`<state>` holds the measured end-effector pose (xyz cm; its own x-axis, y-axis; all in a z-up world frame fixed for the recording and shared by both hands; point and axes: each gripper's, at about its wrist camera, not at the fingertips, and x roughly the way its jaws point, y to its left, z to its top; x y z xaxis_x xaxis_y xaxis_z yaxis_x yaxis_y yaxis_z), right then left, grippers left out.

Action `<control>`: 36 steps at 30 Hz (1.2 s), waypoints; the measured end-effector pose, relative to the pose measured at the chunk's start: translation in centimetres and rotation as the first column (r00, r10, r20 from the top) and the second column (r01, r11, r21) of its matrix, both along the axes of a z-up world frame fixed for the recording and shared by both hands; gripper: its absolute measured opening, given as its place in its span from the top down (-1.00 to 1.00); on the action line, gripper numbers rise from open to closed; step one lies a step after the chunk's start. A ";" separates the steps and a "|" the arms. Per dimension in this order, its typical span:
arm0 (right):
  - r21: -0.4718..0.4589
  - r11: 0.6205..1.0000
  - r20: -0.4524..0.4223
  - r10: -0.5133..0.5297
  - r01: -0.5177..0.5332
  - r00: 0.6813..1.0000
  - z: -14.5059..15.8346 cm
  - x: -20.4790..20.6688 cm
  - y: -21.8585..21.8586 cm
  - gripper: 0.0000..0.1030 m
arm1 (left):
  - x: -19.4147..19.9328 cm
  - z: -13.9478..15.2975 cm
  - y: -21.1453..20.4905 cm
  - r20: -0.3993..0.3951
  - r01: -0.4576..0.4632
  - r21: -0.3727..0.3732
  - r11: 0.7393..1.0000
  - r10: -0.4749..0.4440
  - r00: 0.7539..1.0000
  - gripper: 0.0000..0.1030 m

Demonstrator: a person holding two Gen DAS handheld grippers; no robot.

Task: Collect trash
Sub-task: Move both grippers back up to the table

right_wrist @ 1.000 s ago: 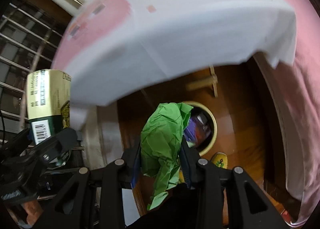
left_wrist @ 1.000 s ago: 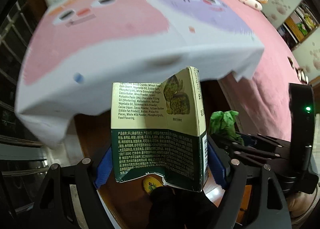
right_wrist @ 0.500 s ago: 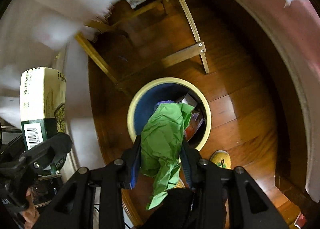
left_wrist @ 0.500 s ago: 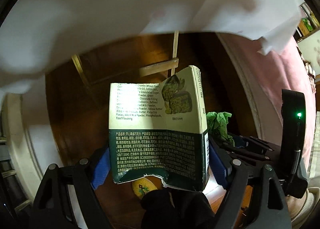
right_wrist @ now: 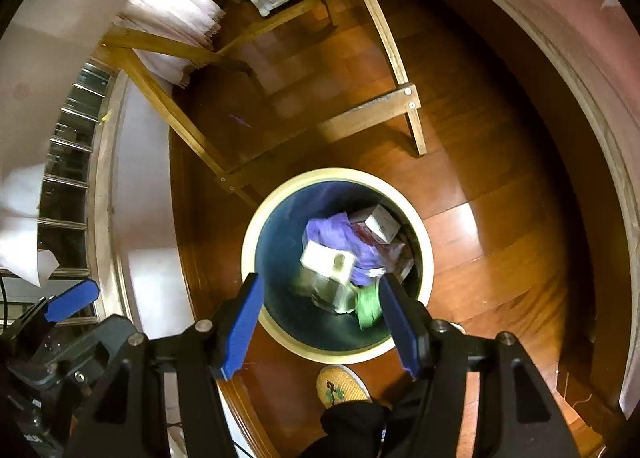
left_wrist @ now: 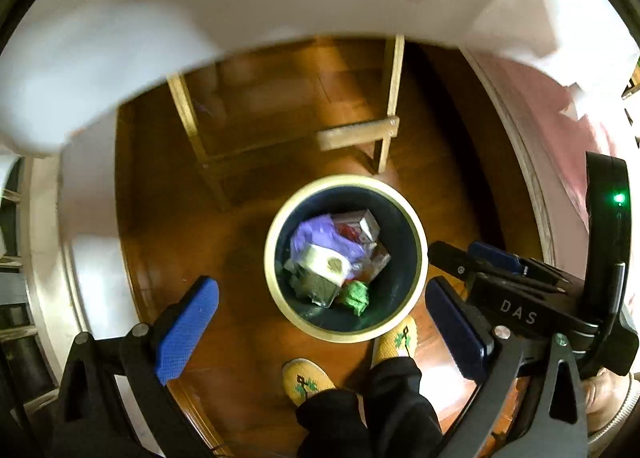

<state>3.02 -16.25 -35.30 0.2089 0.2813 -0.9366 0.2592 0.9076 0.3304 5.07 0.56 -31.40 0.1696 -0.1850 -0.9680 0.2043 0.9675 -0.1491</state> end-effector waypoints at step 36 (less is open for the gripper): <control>-0.065 0.997 0.299 0.055 -0.037 0.953 31.5 -0.1 2.8 -0.17 | 0.4 34.4 5.2 0.321 0.036 -0.130 0.991 0.007 0.947 -0.98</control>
<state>2.88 -13.48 -3.75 0.4712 0.2443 -0.8475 0.1135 0.9361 0.3329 5.49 5.77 2.99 0.4626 -0.3124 -0.8297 0.2761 0.9401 -0.2001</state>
